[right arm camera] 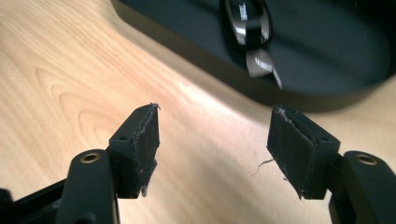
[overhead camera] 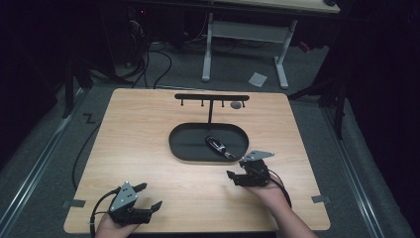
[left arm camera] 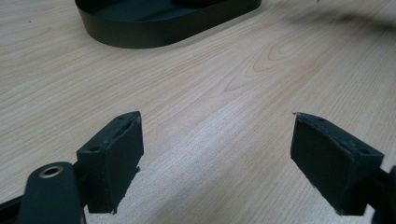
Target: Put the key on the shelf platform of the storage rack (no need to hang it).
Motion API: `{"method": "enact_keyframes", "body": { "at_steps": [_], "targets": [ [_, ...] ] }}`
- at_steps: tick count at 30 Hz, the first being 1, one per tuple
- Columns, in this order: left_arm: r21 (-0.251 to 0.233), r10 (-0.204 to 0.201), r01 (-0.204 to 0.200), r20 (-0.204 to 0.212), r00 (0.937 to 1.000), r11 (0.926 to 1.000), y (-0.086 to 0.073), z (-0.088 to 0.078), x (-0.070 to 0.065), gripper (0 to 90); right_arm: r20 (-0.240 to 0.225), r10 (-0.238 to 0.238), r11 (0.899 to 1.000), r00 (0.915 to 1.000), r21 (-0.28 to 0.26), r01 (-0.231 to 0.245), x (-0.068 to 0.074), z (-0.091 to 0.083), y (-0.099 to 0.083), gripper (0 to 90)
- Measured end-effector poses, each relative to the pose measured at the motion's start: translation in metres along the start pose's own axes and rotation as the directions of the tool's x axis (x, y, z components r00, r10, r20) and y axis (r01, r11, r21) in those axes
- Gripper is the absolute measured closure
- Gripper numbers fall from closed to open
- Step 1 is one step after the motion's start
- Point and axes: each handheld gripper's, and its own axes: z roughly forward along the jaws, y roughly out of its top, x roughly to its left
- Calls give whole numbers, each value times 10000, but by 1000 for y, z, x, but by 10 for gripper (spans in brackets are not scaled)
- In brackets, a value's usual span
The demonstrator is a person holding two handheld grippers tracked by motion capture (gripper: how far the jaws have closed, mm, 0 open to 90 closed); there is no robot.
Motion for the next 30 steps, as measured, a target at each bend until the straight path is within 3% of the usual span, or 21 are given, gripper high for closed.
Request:
{"method": "enact_keyframes", "body": {
  "at_steps": [2, 5, 9, 10, 15, 30],
  "targets": [
    [-15, -25, 25, -14, 10000, 10000, 0, 0, 0, 179, -119, 309, 9994, 9995, -165, -311, -1, -5, -16, 328],
    [-57, -82, 82, -26, 10000, 10000, 0, -1, -1, 179, -133, 384, 9986, 9992, -364, -389, -2, -11, -26, 302],
    [-105, -168, 167, -88, 9998, 9998, -1, -1, 0, 179, 131, 530, 9854, 9985, -1628, -502, 1, -24, -60, 254],
    [-119, -183, 182, -97, 9998, 9998, 0, -1, -1, 179, 16, 755, 9841, 9971, -1614, -742, 1, -27, -67, 204],
    [-93, -125, 124, -82, 9999, 9999, 0, 0, -3, 178, 533, 682, 9807, 9962, -1869, -572, -1, -26, -67, 179],
    [-117, -99, 98, -96, 9999, 9999, -1, -2, -2, 179, 711, 936, 9788, 9931, -1890, -787, -6, -19, -65, 169]
  ]
}}
